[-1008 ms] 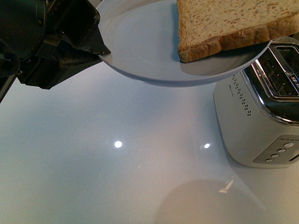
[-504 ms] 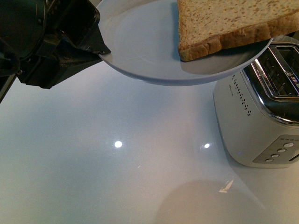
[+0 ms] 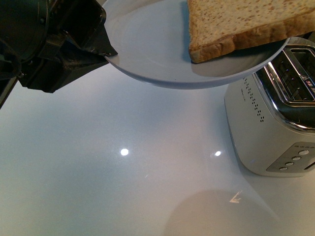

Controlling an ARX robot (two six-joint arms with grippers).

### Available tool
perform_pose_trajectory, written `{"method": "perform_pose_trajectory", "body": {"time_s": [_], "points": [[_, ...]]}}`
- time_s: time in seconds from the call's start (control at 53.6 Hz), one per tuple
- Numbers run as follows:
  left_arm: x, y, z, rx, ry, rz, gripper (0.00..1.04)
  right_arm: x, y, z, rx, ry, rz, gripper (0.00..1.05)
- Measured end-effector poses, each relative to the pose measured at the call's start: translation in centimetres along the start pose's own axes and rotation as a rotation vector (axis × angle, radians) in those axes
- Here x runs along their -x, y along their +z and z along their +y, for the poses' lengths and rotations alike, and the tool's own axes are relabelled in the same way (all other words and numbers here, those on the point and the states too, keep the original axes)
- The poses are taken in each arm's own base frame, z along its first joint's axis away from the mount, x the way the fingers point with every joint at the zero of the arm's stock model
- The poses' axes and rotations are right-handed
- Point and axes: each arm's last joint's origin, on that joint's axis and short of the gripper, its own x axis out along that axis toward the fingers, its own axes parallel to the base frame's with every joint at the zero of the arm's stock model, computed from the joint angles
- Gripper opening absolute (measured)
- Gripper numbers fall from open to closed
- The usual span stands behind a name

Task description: Left arm holds plate, right arm toasts bread

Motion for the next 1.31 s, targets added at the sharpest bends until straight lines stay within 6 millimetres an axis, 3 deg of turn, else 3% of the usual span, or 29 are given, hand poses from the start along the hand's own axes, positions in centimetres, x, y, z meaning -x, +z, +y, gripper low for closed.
{"method": "perform_pose_trajectory", "body": {"time_s": [0.131, 0.392, 0.616, 0.728, 1.064, 1.307], "points": [[0.0, 0.0, 0.0, 0.000, 0.002, -0.004, 0.03, -0.2, -0.3, 0.0, -0.023, -0.011, 0.073, 0.96], [0.0, 0.0, 0.0, 0.001, 0.000, -0.004, 0.03, -0.7, 1.7, 0.2, -0.106, 0.047, 0.034, 0.96], [0.0, 0.0, 0.0, 0.000, -0.001, -0.003, 0.03, -1.9, 6.6, 2.8, -0.307, 0.279, 0.019, 0.96], [0.0, 0.0, 0.0, 0.001, 0.000, -0.003, 0.03, -2.5, 8.0, 4.2, -0.383, 0.361, 0.031, 0.96], [0.0, 0.0, 0.0, 0.001, -0.001, -0.003, 0.03, -4.3, 8.5, 7.5, -0.517, 0.511, 0.107, 0.96], [0.0, 0.0, 0.0, 0.000, 0.000, -0.003, 0.03, -5.8, 9.7, 8.5, -0.554, 0.548, 0.089, 0.96]]}}
